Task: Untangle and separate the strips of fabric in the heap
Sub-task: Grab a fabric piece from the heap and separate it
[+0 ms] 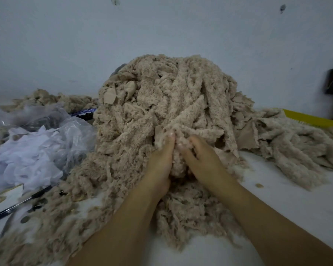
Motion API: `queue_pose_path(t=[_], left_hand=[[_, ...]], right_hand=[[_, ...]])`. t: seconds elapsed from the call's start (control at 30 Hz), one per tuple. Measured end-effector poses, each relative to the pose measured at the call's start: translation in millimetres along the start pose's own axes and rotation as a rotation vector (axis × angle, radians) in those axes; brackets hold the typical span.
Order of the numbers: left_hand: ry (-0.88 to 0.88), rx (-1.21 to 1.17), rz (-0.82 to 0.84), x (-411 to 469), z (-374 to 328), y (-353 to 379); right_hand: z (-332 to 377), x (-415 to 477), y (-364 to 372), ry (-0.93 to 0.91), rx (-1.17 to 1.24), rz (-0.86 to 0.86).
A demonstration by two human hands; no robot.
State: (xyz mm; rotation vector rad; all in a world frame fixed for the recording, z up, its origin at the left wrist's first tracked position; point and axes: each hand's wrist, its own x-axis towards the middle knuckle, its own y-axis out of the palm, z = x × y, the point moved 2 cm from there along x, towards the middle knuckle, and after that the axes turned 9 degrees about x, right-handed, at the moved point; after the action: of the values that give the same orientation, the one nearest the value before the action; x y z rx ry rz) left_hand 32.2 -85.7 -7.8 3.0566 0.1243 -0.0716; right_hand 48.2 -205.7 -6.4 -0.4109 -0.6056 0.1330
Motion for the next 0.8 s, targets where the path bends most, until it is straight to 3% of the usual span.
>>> queue_pose_path(t=[0.07, 0.17, 0.27, 0.37, 0.57, 0.7, 0.8], left_hand=[[0.071, 0.066, 0.004, -1.6, 0.5, 4.3], [0.135, 0.063, 0.026, -3.3, -0.2, 10.6], [0.179, -0.018, 0.101, -4.3, -2.9, 13.5], [0.194, -0.109, 0.126, -4.9, -3.8, 11.8], [-0.037, -0.265, 0.129, -2.6, -4.1, 4.6], [-0.228, -0.383, 0.279, -3.3, -2.1, 1.1], [-0.237, -0.367, 0.366, -3.4, -3.4, 1.1]], right_hand=[[-5.1, 0.4, -5.5, 0.042, 0.082, -0.067], [-12.6, 1.2, -10.2, 0.260, 0.286, -0.166], [-18.4, 4.2, -5.3, 0.463, 0.460, -0.217], [-18.0, 4.2, -6.4, 0.550, 0.576, -0.200], [-20.5, 3.2, -16.1, 0.583, 0.687, -0.214], [-22.1, 1.3, -14.7, 0.581, 0.524, -0.213], [-25.1, 2.1, -13.9, 0.553, 0.417, -0.196]])
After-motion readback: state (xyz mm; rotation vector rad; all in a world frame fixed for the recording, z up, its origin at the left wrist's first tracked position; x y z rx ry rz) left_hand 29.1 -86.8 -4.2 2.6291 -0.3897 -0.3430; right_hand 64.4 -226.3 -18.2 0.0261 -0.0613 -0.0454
